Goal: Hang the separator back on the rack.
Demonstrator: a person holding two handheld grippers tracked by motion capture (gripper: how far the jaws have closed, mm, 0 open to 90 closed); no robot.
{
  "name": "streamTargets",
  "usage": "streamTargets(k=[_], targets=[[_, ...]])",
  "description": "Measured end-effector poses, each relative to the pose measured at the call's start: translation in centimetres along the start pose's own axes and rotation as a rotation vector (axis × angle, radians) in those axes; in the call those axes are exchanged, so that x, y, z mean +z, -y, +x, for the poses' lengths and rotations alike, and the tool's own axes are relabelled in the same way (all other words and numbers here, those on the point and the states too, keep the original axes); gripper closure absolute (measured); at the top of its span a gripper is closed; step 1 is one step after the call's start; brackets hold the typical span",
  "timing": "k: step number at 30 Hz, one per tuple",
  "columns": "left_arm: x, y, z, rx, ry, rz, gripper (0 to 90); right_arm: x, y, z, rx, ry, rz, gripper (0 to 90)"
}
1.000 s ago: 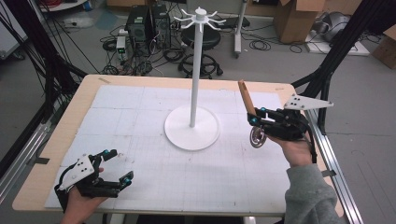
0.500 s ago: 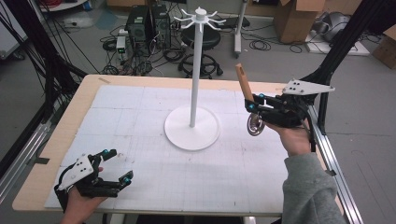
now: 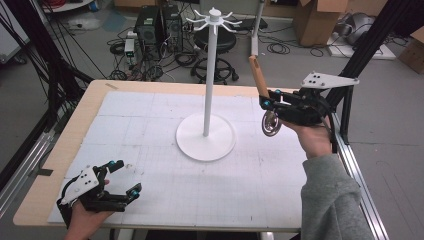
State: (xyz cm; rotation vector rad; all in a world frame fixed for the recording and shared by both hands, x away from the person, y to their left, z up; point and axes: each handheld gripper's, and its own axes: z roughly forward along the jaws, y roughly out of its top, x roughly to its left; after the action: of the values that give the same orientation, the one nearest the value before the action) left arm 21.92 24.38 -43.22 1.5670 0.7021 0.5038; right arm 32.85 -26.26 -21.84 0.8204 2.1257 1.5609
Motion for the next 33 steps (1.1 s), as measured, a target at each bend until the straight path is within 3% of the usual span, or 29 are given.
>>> streamTargets(k=[12,33], targets=[[-0.1,0.0,0.0,-0.004,0.002,0.0,1.9,0.6,-2.6,0.5,-0.03,0.01,-0.018,68.9],[-0.4,0.1,0.0,-0.007,-0.003,-0.002,1.9,2.0,-4.9,0.9,-0.016,0.009,-0.069,68.9]])
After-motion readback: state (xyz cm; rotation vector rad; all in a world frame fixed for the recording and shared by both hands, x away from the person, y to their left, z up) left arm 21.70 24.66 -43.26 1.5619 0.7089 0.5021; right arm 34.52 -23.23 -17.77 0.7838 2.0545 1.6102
